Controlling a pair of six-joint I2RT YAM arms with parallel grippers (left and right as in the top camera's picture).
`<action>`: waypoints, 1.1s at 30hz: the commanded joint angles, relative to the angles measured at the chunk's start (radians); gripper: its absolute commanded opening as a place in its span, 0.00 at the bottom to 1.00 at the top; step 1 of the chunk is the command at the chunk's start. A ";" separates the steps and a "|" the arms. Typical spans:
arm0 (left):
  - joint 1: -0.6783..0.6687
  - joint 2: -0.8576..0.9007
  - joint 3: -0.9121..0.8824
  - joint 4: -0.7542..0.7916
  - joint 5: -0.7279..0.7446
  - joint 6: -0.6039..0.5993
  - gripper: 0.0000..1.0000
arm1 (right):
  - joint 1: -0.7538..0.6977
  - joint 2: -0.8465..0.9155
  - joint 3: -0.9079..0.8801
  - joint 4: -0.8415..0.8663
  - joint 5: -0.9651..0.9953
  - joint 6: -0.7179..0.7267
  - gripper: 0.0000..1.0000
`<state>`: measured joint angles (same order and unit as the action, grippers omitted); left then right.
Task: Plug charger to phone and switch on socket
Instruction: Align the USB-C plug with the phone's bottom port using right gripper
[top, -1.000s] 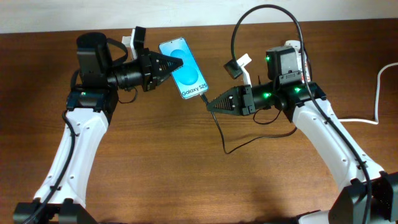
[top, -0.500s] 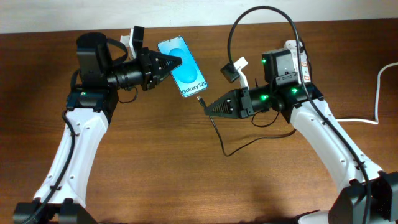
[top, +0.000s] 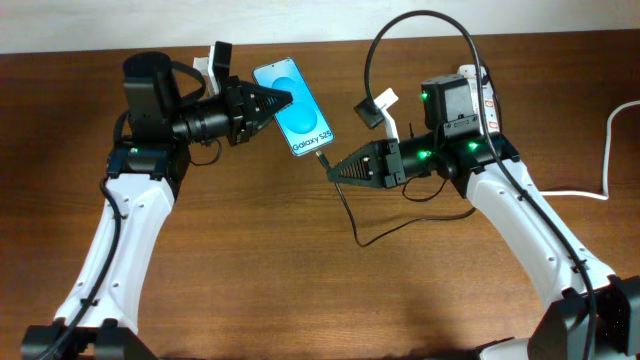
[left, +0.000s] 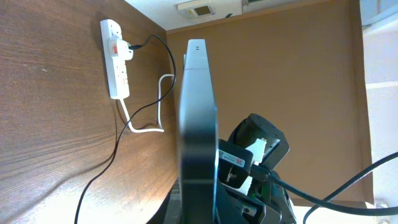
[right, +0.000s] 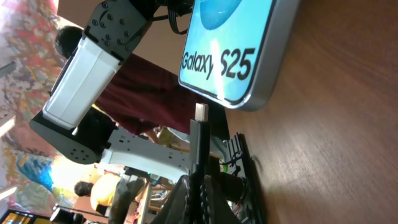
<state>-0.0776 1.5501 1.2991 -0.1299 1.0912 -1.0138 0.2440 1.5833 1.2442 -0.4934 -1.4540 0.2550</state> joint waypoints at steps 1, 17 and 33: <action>0.002 -0.009 0.010 0.010 0.004 0.008 0.00 | 0.005 0.000 0.008 0.004 0.026 -0.010 0.04; 0.002 -0.009 0.010 0.010 -0.014 0.009 0.00 | 0.005 0.000 0.008 0.005 0.029 -0.010 0.04; -0.006 -0.009 0.010 0.010 -0.014 0.009 0.00 | 0.006 0.000 0.008 0.031 0.026 -0.010 0.04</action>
<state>-0.0776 1.5505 1.2991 -0.1299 1.0721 -1.0138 0.2440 1.5833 1.2442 -0.4694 -1.4296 0.2550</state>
